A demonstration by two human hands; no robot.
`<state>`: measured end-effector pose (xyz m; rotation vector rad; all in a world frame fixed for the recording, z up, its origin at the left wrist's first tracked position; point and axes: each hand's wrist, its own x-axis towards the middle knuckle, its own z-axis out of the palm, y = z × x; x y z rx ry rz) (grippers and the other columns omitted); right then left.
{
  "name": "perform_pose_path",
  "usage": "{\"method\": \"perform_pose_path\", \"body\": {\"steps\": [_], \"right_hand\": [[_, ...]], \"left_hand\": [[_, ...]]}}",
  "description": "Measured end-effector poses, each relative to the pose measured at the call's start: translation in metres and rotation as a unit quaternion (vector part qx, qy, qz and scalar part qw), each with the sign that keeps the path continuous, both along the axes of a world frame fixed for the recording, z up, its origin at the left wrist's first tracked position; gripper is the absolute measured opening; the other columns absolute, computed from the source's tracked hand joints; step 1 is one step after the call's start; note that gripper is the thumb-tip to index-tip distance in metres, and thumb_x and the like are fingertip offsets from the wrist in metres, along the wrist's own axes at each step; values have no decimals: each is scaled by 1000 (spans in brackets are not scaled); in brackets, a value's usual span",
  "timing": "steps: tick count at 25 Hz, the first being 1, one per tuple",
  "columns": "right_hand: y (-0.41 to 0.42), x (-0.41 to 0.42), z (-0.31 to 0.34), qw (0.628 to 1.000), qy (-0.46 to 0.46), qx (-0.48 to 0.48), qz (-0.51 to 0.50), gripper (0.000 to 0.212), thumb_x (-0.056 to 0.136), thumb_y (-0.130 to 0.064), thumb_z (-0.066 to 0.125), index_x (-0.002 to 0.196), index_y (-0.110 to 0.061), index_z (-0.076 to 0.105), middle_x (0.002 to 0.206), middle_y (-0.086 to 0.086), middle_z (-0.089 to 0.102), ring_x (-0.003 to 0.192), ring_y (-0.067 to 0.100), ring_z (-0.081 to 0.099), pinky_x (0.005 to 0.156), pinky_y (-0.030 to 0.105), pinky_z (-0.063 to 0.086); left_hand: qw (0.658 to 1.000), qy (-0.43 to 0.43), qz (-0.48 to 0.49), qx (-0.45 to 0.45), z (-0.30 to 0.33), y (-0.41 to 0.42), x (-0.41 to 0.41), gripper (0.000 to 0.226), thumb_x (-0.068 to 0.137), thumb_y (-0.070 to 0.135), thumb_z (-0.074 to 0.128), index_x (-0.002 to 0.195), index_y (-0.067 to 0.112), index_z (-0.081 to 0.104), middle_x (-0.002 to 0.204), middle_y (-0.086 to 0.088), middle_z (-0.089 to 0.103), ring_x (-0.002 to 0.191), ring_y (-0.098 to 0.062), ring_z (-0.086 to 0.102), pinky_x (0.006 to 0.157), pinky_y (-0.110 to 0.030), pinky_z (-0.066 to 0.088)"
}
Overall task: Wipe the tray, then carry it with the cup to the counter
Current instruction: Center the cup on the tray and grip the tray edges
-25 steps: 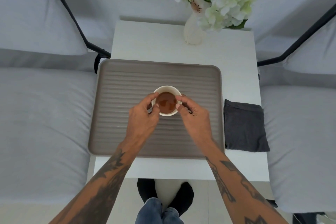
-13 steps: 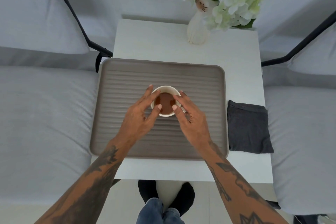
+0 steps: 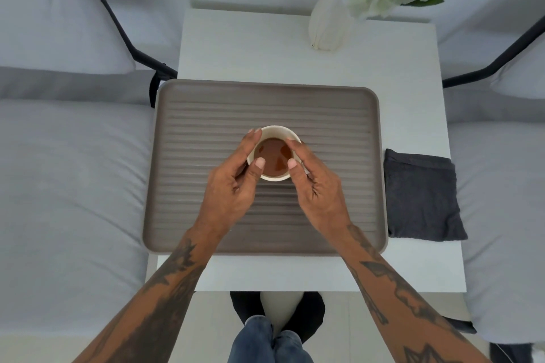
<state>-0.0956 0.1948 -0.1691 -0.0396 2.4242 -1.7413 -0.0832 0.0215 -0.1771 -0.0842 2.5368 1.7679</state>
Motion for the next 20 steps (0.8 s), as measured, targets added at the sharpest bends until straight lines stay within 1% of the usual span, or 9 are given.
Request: {"method": "perform_pose_path", "body": {"steps": [4, 7, 9, 11, 13, 14, 17, 19, 20], "right_hand": [[-2, 1, 6, 1000, -4, 2, 11, 40, 101, -18, 52, 141, -20, 51, 147, -4, 51, 136, 4, 46, 98, 3, 39], [12, 1, 12, 1000, 12, 19, 1, 43, 99, -24, 57, 141, -28, 50, 148, -8, 48, 138, 11, 45, 102, 15, 44], [41, -4, 12, 991, 59, 92, -74, 37, 97, -26, 61, 133, -29, 58, 135, -4, 54, 124, 19, 56, 99, 33, 52], [77, -7, 6, 968, 79, 185, -153, 27, 96, -24, 61, 122, -24, 65, 120, 3, 51, 107, 22, 59, 89, 41, 56], [103, -7, -7, 946, 81, 262, -175, 23, 95, -19, 61, 117, -19, 68, 114, 10, 47, 103, 22, 53, 84, 39, 55], [112, -4, -14, 938, 82, 290, -169, 22, 94, -17, 62, 114, -17, 69, 112, 13, 47, 103, 21, 50, 83, 36, 54], [119, 3, -33, 933, 83, 317, -149, 21, 92, -9, 61, 110, -15, 71, 109, 16, 48, 102, 14, 43, 85, 16, 45], [120, 2, -38, 928, 87, 334, -139, 24, 93, -5, 58, 112, -12, 70, 107, 17, 51, 101, 18, 45, 86, 5, 35], [120, -1, -39, 924, 91, 347, -132, 25, 92, -3, 57, 113, -11, 70, 105, 17, 53, 101, 22, 47, 86, 7, 33]], "left_hand": [[1000, 1, -6, 15, 3, 0, 0, 50, 99, 19, 56, 148, 17, 44, 129, -29, 61, 122, -34, 60, 101, -37, 52], [998, -22, 53, 29, 16, -9, 1, 49, 95, 25, 62, 142, 17, 52, 133, -8, 65, 121, -13, 63, 98, -26, 53], [986, 13, 154, -58, 23, -39, 2, 34, 95, 29, 63, 126, 18, 65, 112, 0, 71, 97, -5, 68, 82, -16, 54], [959, 80, 201, -185, 21, -83, 8, 24, 97, 29, 61, 114, 16, 71, 105, -4, 70, 92, -14, 65, 76, -23, 53], [936, 93, 201, -272, 12, -119, 18, 26, 97, 30, 60, 113, 13, 71, 112, -5, 62, 105, -14, 56, 86, -34, 51], [932, 79, 194, -295, 4, -130, 23, 27, 96, 30, 61, 114, 13, 71, 116, -1, 57, 110, -6, 49, 92, -30, 47], [943, 28, 164, -290, -19, -139, 40, 26, 95, 26, 61, 118, 16, 70, 120, 14, 46, 110, 0, 40, 89, -28, 46], [949, 7, 165, -267, -30, -133, 47, 25, 98, 19, 57, 120, 16, 68, 111, 6, 47, 101, -3, 46, 84, -25, 49], [950, -4, 170, -263, -33, -130, 49, 27, 99, 15, 55, 123, 15, 67, 106, -3, 49, 94, -1, 48, 82, -14, 46]]}}
